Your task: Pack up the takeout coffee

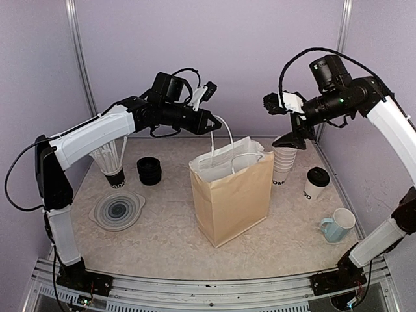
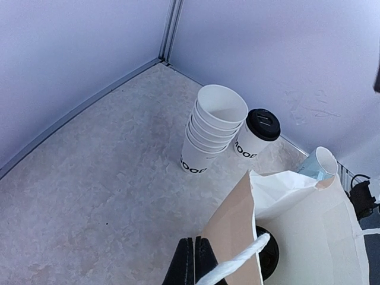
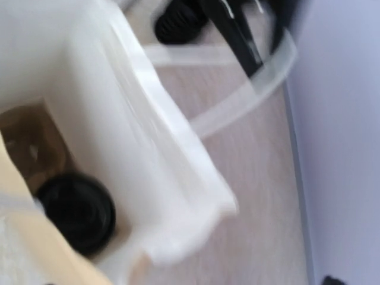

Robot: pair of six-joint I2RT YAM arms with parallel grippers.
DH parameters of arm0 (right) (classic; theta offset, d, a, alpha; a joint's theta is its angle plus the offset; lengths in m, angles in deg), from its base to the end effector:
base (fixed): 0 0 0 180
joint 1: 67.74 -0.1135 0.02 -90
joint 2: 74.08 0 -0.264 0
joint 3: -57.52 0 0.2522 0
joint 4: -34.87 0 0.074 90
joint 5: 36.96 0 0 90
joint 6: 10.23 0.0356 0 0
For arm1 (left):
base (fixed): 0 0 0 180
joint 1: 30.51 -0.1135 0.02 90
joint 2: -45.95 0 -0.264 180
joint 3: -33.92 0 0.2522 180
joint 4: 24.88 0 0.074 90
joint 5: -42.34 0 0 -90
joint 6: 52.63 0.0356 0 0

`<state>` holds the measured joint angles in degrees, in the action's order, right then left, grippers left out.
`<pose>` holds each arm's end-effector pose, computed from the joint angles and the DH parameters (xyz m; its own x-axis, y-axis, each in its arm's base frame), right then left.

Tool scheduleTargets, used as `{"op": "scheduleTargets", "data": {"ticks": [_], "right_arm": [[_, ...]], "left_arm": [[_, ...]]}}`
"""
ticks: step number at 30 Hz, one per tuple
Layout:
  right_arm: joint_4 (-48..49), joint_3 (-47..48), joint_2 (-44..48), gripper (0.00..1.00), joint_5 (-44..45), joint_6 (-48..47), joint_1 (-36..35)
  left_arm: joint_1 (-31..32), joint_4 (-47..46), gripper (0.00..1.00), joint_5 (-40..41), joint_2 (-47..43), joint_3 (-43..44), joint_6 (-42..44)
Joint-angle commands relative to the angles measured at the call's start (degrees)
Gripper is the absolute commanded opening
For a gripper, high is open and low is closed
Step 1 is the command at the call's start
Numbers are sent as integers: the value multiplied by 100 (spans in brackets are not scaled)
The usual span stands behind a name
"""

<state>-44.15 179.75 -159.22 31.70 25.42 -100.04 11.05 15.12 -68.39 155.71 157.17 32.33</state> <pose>0.2285 0.1598 0.4570 0.2612 -0.7303 -0.6312 -0.8824 0.0844 -0.4628 0.3287 -0.3083 0.3729 -0.4080 0.2519 -0.8775 0.8248 0.5138 -0.2360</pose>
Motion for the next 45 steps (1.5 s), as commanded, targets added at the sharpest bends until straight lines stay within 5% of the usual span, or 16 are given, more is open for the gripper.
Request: {"op": "scheduleTargets", "data": {"ticks": [1,13,21,25,45], "right_arm": [[224,-771,517,99,-231,384,1088],[-160,-1771,68,97,263,550,3795],[-435,-2157,-317,96,713,540,3853],[-417,-2198,-656,96,804,619,3853],[-366,-2130,-1698,78,905,873,3839]], "left_arm": [[-8,40,0,-134,178,256,159],[-162,32,6,54,693,963,306],[29,128,62,940,536,814,402],[329,-103,75,1656,51,265,756],[493,-34,77,2591,-991,-430,693]]}}
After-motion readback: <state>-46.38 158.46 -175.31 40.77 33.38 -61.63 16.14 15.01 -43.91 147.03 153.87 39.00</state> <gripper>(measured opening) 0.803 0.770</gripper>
